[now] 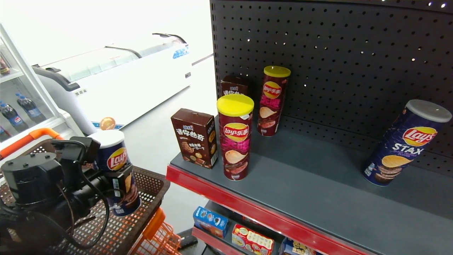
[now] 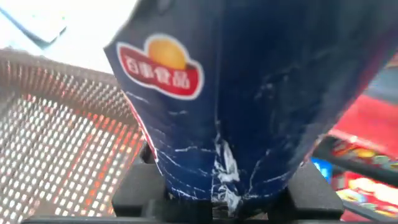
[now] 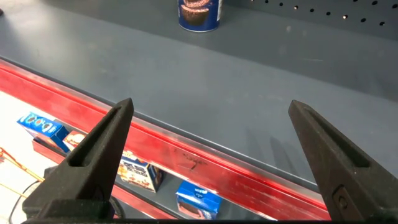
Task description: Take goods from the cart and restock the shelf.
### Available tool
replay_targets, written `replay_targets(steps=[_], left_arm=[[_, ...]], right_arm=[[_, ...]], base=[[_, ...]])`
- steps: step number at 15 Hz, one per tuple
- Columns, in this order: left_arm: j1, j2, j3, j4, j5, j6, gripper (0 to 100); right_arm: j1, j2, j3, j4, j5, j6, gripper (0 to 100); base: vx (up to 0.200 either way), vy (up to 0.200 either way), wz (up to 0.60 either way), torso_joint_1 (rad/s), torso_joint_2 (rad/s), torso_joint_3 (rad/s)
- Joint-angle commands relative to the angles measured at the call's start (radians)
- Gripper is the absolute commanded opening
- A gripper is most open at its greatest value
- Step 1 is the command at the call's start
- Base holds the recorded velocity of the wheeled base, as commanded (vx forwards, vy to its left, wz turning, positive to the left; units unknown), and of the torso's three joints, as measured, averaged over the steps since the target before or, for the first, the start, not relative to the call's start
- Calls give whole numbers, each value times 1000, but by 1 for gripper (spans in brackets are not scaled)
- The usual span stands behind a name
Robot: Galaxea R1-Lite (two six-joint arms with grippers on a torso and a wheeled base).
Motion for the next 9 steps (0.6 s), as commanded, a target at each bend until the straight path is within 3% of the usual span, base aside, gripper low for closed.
replay_targets(steps=[1, 5, 9], left_arm=[[-55, -118, -9, 7, -34, 8, 0], [-105, -178, -32, -24, -44, 45, 0], [-154, -193, -54, -27, -43, 45, 0]], right_arm=[[0, -1, 0, 0, 0, -1, 100], [0, -1, 0, 0, 0, -1, 100], [0, -1, 0, 0, 0, -1, 100]], base=[[0, 0, 0, 0, 0, 0], [0, 0, 0, 0, 0, 0], [0, 0, 0, 0, 0, 0]])
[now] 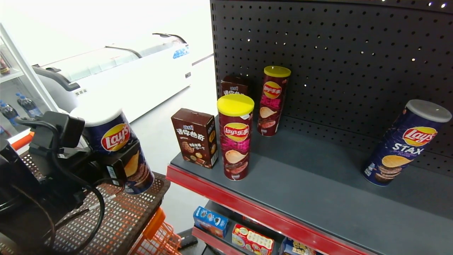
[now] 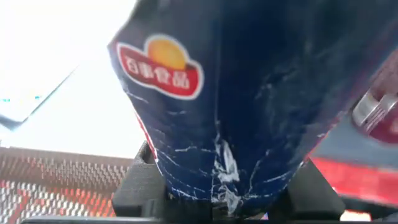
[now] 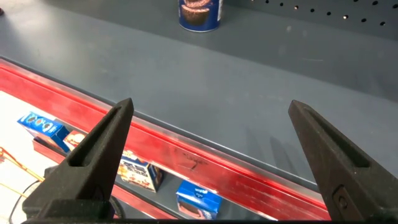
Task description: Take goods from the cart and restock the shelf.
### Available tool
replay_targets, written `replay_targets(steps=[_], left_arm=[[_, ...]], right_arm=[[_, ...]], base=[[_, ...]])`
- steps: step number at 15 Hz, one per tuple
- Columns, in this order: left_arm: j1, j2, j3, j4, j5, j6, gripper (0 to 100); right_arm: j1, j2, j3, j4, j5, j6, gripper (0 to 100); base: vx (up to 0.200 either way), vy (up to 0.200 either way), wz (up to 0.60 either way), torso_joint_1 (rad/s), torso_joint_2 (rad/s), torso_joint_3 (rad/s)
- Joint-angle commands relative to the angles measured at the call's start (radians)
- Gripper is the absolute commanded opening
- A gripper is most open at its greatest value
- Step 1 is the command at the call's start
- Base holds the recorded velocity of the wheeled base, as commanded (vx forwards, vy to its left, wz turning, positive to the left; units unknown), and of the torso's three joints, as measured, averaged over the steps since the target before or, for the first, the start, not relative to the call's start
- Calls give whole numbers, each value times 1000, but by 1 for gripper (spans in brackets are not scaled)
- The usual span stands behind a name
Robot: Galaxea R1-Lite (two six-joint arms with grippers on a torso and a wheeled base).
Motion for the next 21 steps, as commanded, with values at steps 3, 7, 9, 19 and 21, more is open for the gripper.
replay_targets(steps=[3, 7, 9, 19, 21], left_arm=[[-86, -5, -27, -7, 0, 19, 0], [-150, -3, -43, 1, -10, 21, 0], [-186, -5, -44, 2, -112, 19, 0], [-335, -26, -34, 7, -196, 8, 0], [-364, -22, -26, 12, -198, -1, 0]], right_arm=[[0, -1, 0, 0, 0, -1, 100], [0, -1, 0, 0, 0, -1, 100], [0, -1, 0, 0, 0, -1, 100], [0, -1, 0, 0, 0, -1, 100], [0, -1, 0, 0, 0, -1, 100]], base=[[0, 0, 0, 0, 0, 0], [0, 0, 0, 0, 0, 0], [0, 0, 0, 0, 0, 0], [0, 0, 0, 0, 0, 0], [0, 0, 0, 0, 0, 0]])
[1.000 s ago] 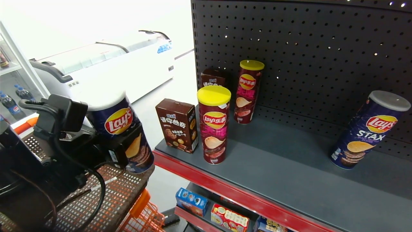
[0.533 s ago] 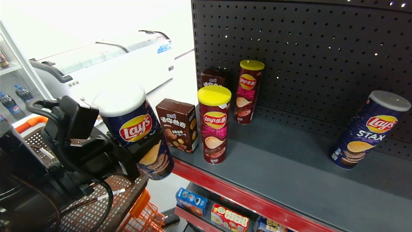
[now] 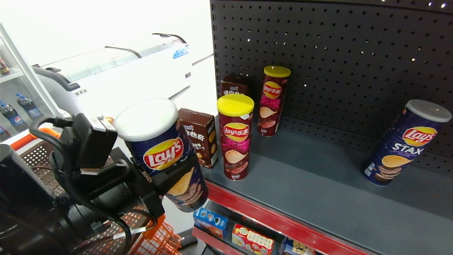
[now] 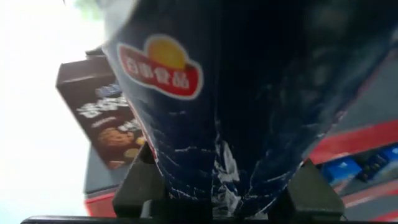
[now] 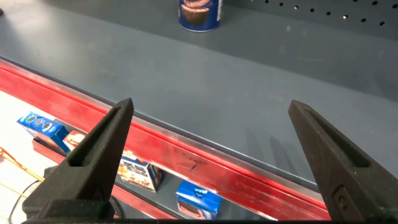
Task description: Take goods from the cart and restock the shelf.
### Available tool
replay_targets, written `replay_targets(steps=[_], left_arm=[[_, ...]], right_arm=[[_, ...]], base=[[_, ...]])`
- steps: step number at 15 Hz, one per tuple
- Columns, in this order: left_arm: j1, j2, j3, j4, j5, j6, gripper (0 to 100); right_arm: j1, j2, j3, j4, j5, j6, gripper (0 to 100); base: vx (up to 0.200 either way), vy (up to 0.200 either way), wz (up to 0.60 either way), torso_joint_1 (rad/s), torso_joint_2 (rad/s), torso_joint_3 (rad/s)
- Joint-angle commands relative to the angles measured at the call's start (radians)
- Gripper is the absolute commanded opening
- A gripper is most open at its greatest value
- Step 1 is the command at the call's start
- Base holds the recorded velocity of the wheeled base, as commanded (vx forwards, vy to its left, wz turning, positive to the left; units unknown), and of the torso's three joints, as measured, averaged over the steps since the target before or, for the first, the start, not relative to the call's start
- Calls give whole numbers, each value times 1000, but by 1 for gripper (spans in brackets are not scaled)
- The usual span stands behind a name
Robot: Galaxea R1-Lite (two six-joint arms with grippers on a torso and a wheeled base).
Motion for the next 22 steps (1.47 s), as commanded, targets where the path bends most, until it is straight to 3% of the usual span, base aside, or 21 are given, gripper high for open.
replay_targets(steps=[1, 6, 8, 9, 14, 22], left_arm=[[-27, 3, 3, 20, 0, -2, 0], [-112, 4, -6, 66, -2, -2, 0], [-128, 15, -22, 66, -46, -2, 0], [-125, 29, -39, 66, -92, -2, 0], [-127, 72, -111, 64, -105, -2, 0], [-125, 70, -100, 55, -105, -13, 0]], right_arm=[[0, -1, 0, 0, 2, -1, 100], [0, -1, 0, 0, 2, -1, 100], [0, -1, 0, -2, 2, -1, 100], [0, -1, 0, 0, 2, -1, 100], [0, -1, 0, 0, 2, -1, 100], [0, -1, 0, -2, 2, -2, 100]], base=[[0, 0, 0, 0, 0, 0], [0, 0, 0, 0, 0, 0], [0, 0, 0, 0, 0, 0], [0, 0, 0, 0, 0, 0], [0, 0, 0, 0, 0, 0], [0, 0, -600, 2, 3, 4]])
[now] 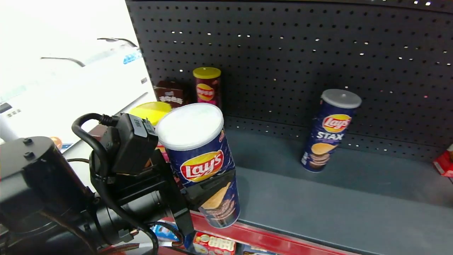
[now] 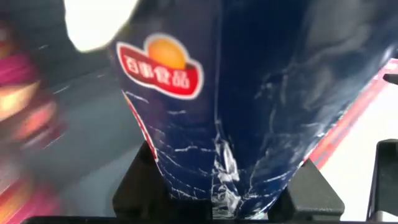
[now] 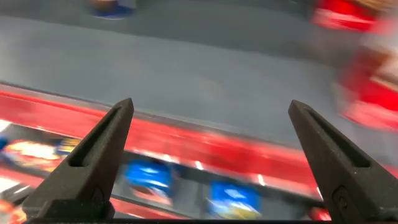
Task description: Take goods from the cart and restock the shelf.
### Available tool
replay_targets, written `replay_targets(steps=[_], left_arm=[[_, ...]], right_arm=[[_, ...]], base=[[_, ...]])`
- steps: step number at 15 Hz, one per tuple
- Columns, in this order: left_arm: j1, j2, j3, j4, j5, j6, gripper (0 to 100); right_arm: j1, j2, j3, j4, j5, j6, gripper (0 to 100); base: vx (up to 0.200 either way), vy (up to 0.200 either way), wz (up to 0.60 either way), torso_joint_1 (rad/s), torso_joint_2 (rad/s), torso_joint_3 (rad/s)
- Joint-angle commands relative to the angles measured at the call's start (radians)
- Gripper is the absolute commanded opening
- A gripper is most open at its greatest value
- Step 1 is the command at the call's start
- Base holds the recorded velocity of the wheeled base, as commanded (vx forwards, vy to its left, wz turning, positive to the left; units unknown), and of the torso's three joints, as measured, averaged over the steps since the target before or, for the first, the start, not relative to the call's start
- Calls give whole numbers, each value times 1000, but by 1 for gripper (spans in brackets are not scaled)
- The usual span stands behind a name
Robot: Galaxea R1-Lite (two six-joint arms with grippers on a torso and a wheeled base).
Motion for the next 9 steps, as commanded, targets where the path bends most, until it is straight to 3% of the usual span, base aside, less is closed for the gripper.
replay_targets(steps=[1, 3, 9], left_arm=[[1, 1, -2, 0, 0, 0, 0], [1, 1, 0, 0, 0, 0, 0], [6, -7, 6, -3, 0, -14, 0]], right_arm=[[0, -1, 0, -1, 1, -1, 100], [0, -1, 0, 1, 1, 1, 100], [0, -1, 0, -1, 0, 1, 100]], base=[[0, 0, -600, 7, 2, 2], [0, 0, -600, 2, 0, 7], [0, 0, 0, 0, 0, 0]])
